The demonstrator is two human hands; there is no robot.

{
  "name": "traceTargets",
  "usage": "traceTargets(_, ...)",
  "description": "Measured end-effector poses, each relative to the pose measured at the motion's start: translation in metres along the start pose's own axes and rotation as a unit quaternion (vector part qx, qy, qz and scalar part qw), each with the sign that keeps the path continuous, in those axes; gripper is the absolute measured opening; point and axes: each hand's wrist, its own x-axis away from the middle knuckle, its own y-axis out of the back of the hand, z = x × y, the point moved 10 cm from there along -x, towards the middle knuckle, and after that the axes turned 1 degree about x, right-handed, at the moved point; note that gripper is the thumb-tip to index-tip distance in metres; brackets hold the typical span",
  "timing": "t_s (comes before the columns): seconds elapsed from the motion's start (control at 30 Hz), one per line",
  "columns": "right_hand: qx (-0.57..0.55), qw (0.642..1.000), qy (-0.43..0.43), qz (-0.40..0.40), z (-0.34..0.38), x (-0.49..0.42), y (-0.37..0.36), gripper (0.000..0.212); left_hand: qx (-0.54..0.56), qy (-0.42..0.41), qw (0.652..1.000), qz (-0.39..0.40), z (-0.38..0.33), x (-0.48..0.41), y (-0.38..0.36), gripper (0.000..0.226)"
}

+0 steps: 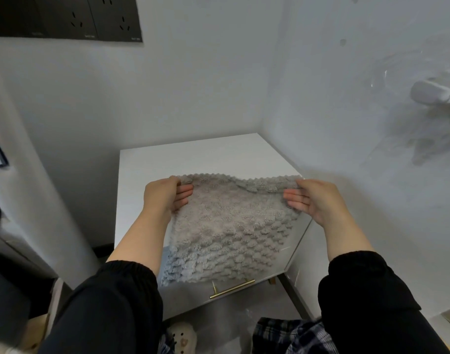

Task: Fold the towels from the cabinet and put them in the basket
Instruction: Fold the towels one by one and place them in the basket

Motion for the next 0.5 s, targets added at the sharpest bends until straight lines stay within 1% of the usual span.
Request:
traceTargets(0.03,-0.019,1.0,-0.011,0.015,-0.002,0.0,-0.004,0.014,0.009,0.005,1.0,0.002,0.0,0.0,0.0,0.018)
traceTargets(0.13,-0.036,0.999,-0.01,0.031,-0.003,-0.007,-0.008,0.032,0.031,-0.005,0.999,0.023,-0.006,0.0,-0.007,0.02)
traceTargets(0.23,-0.019,0.998,0.041,0.038,0.011,-0.011,-0.021,0.039,0.085,-0.04,0.994,0.064,-0.023,-0.004,-0.021,0.023)
traceTargets(0.3,-0.031,0.994,0.102,0.035,0.027,-0.015,-0.029,0.04,0.132,-0.075,0.985,0.081,-0.04,-0.003,-0.031,0.024)
traceTargets(0.4,-0.056,0.979,0.194,0.028,0.053,-0.019,-0.035,0.037,0.202,-0.139,0.965,0.095,-0.069,0.001,-0.038,0.018)
traceTargets(0.47,-0.067,0.973,0.217,0.036,0.061,-0.019,-0.038,0.036,0.2,-0.162,0.962,0.094,-0.078,0.004,-0.039,0.019)
traceTargets(0.5,-0.064,0.975,0.211,0.036,0.059,-0.02,-0.039,0.035,0.181,-0.162,0.966,0.083,-0.075,0.002,-0.037,0.02)
